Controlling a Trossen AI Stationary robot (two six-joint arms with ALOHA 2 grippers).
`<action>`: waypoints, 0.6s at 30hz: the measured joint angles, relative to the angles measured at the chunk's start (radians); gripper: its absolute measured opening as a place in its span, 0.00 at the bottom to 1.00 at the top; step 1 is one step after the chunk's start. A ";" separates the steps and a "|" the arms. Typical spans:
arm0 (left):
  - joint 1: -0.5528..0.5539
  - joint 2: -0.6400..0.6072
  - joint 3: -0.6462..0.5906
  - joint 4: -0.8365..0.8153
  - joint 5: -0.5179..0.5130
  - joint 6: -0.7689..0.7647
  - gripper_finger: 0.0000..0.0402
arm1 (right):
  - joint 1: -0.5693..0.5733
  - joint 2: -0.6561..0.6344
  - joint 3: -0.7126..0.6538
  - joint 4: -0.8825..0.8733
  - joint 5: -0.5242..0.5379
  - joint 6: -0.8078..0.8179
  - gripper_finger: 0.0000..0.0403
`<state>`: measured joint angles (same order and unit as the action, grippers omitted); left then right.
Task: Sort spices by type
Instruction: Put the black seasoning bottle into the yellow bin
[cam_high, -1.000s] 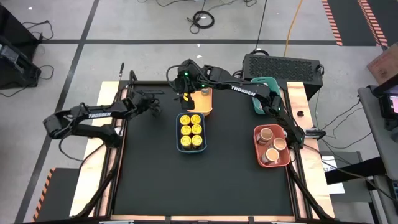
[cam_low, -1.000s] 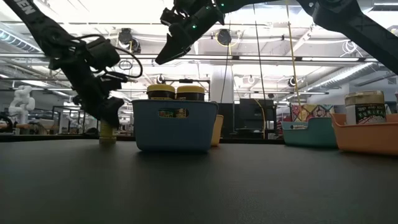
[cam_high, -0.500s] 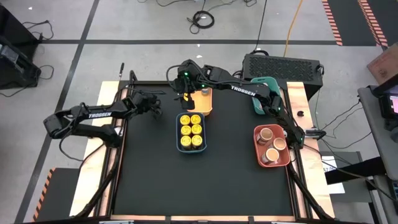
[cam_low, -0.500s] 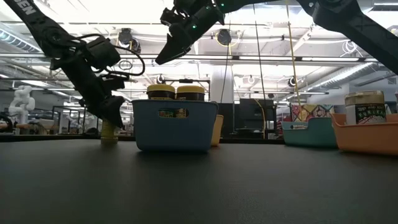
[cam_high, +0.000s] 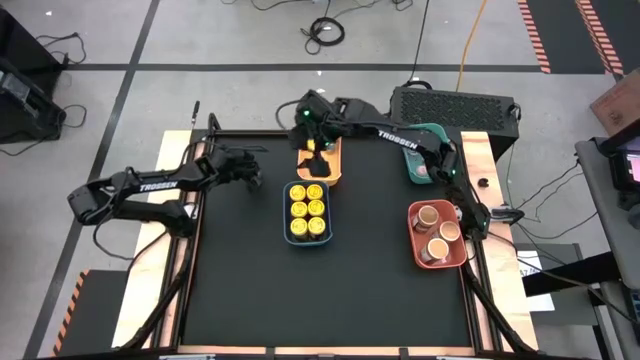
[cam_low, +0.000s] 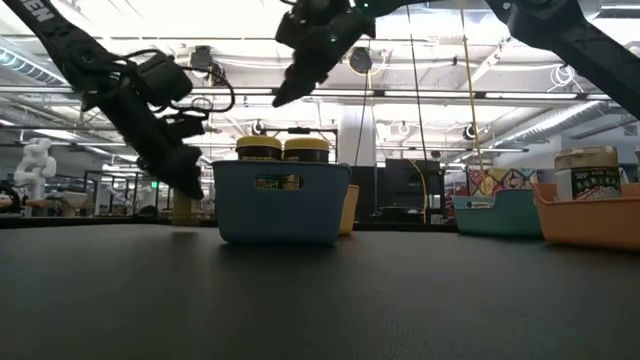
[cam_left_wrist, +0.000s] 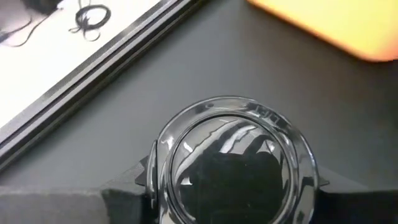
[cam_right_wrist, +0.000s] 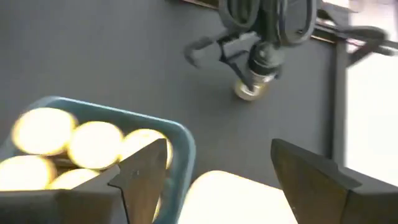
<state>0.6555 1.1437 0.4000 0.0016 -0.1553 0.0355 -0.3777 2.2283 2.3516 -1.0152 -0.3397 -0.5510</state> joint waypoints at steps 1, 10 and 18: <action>-0.007 -0.014 0.000 -0.003 0.006 0.000 0.48 | -0.014 -0.003 0.001 -0.020 -0.042 0.003 0.70; -0.142 -0.140 0.089 -0.067 0.028 -0.063 0.48 | -0.145 -0.036 0.000 -0.248 -0.302 -0.043 0.70; -0.223 -0.093 0.362 -0.167 0.020 0.009 0.48 | -0.230 -0.057 -0.015 -0.349 -0.467 -0.163 0.68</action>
<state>0.4323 1.0510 0.7616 -0.1657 -0.1352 0.0450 -0.6077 2.1713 2.3371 -1.3642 -0.8068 -0.7142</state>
